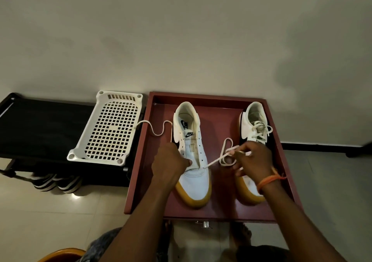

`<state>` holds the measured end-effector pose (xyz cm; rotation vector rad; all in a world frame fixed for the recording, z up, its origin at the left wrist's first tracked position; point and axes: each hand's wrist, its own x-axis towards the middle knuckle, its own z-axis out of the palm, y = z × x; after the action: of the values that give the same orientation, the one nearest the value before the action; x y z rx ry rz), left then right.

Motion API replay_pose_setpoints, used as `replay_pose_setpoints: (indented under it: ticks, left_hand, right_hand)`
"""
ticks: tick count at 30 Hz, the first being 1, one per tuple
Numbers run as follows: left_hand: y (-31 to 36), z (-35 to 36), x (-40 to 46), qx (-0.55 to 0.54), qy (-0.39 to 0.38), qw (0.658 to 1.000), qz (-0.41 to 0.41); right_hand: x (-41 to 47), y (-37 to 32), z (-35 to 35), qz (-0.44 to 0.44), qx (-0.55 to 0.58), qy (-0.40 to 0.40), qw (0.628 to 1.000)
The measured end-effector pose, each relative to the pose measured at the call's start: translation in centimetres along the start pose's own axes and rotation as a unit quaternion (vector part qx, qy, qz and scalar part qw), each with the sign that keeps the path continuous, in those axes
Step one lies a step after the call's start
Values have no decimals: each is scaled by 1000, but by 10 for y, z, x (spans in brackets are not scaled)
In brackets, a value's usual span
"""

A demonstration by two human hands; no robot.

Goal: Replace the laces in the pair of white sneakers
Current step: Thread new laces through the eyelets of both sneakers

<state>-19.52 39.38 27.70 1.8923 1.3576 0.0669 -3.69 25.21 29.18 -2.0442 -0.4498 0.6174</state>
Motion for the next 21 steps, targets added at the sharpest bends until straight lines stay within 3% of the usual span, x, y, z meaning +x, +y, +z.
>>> replay_pose_setpoints:
  ticks: [4, 7, 12, 21]
  left_hand:
    - [0, -5, 5, -25, -28, 999, -8]
    - [1, -13, 4, -57, -44, 997, -11]
    - [2, -24, 1, -57, -58, 997, 1]
    - [5, -42, -3, -146, 4, 989, -20]
  right_hand:
    - [6, 0, -16, 26, 11, -68, 997]
    - [1, 0, 2, -11, 11, -57, 998]
    - [-16, 7, 36, -36, -96, -166, 981]
    - [-17, 12, 44, -29, -116, -164, 979]
